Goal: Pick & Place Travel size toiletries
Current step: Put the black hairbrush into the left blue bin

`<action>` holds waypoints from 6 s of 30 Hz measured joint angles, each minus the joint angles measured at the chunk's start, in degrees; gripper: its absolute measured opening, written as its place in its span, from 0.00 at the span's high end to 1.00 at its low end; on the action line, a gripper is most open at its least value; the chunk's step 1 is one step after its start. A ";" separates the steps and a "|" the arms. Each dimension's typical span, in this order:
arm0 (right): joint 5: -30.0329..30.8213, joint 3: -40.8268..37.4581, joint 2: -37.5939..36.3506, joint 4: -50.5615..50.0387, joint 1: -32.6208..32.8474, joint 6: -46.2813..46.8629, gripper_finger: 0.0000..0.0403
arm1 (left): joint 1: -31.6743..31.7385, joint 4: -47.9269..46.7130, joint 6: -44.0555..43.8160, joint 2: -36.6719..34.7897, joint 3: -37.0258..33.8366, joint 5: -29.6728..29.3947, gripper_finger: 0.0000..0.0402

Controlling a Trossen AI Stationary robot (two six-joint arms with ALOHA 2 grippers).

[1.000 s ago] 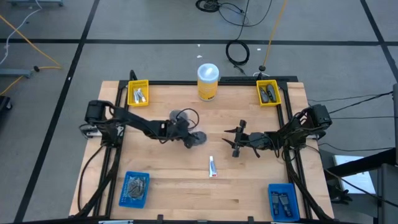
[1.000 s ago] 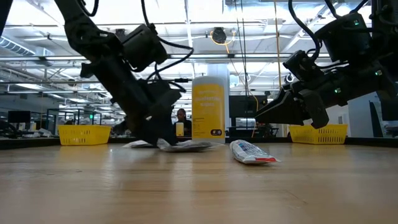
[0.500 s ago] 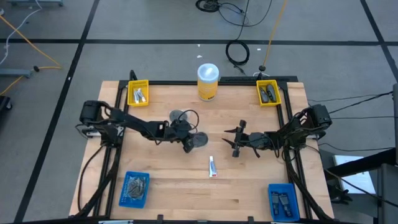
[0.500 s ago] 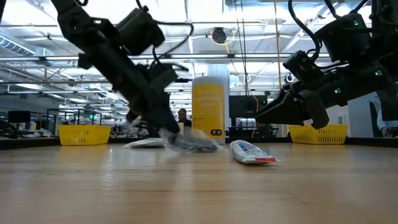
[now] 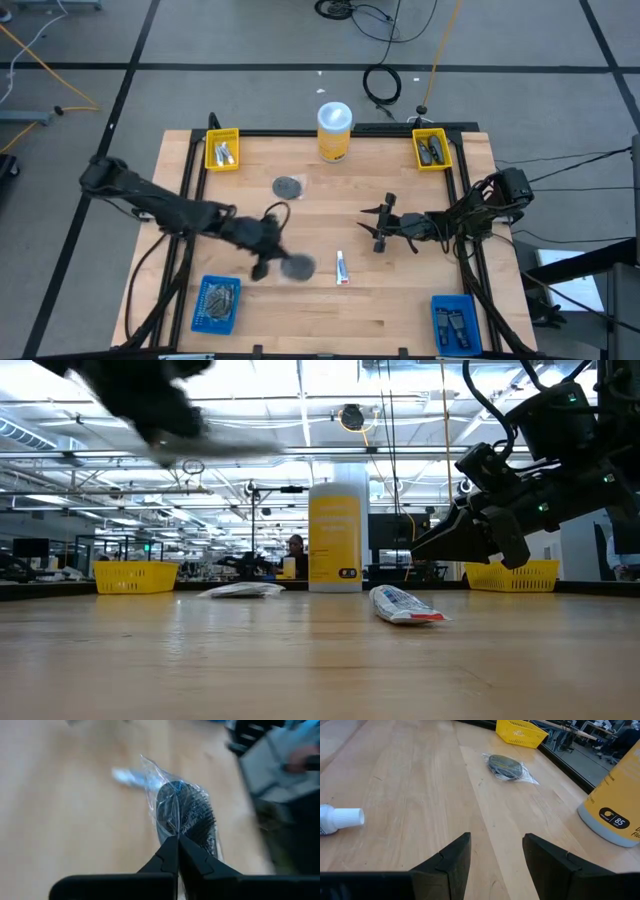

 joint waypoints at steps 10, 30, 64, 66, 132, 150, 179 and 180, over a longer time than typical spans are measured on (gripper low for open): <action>0.09 0.00 0.00 0.11 0.00 0.21 0.58 | -16.65 -26.93 -49.59 -10.47 0.02 12.13 1.00; 0.11 0.00 0.00 0.50 -0.04 0.06 0.58 | -24.25 -38.88 -11.79 -3.39 0.02 21.92 1.00; -0.04 0.00 0.00 0.48 -1.11 1.44 0.58 | -17.62 -29.21 -21.01 -2.47 0.02 -3.85 0.67; -0.04 0.00 0.00 0.48 -1.11 1.44 0.58 | -16.02 -25.86 -23.97 -3.65 0.02 -2.11 0.61; -0.07 -0.02 0.00 -0.59 -1.11 1.44 0.58 | -15.30 -20.76 -14.49 7.94 5.53 3.65 0.63; -0.07 -0.02 0.00 -0.57 -1.09 1.46 0.58 | -15.42 -14.29 -7.74 7.94 2.45 5.44 0.95; -0.07 -0.02 0.00 -0.79 -1.09 1.34 0.58 | -17.88 -41.30 -79.02 -0.57 5.75 2.95 0.99; -0.07 -0.02 -0.02 -0.80 -1.09 1.31 0.58 | -18.14 -41.15 -79.56 -0.58 5.70 2.92 0.99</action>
